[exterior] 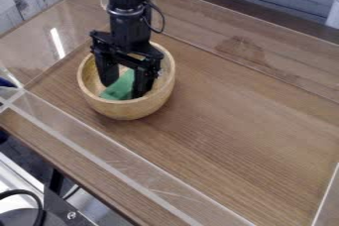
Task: Remove the green block from inside the brown bowl and put it on the table
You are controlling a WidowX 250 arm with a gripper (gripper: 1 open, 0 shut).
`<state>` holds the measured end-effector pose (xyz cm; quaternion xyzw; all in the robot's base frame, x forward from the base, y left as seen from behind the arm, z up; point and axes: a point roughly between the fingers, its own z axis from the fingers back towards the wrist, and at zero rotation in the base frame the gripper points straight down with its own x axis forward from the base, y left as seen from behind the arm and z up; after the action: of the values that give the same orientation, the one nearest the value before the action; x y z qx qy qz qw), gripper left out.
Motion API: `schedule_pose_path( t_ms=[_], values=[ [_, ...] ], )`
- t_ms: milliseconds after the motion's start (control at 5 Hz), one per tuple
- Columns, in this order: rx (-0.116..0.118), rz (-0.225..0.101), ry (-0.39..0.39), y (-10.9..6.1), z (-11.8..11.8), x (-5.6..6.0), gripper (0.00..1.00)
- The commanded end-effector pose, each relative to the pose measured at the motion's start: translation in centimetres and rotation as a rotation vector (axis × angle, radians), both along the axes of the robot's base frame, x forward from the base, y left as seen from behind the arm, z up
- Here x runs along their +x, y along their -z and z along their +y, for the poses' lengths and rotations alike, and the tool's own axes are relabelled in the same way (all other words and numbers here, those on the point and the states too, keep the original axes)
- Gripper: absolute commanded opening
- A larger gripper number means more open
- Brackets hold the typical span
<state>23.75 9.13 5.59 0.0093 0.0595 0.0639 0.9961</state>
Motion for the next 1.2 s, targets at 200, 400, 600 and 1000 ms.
schedule_pose_path(
  t_ms=[200, 400, 600, 1000],
  values=[
    [0.062, -0.080, -0.021, -2.8, 0.6, 1.4, 1.00],
    [0.074, -0.064, -0.042, -2.5, 0.9, 1.8, 1.00],
    [0.069, -0.042, -0.049, -1.9, 1.1, 2.2, 1.00],
    [0.077, -0.060, -0.029, -1.7, 1.7, 3.0, 1.00]
  ],
)
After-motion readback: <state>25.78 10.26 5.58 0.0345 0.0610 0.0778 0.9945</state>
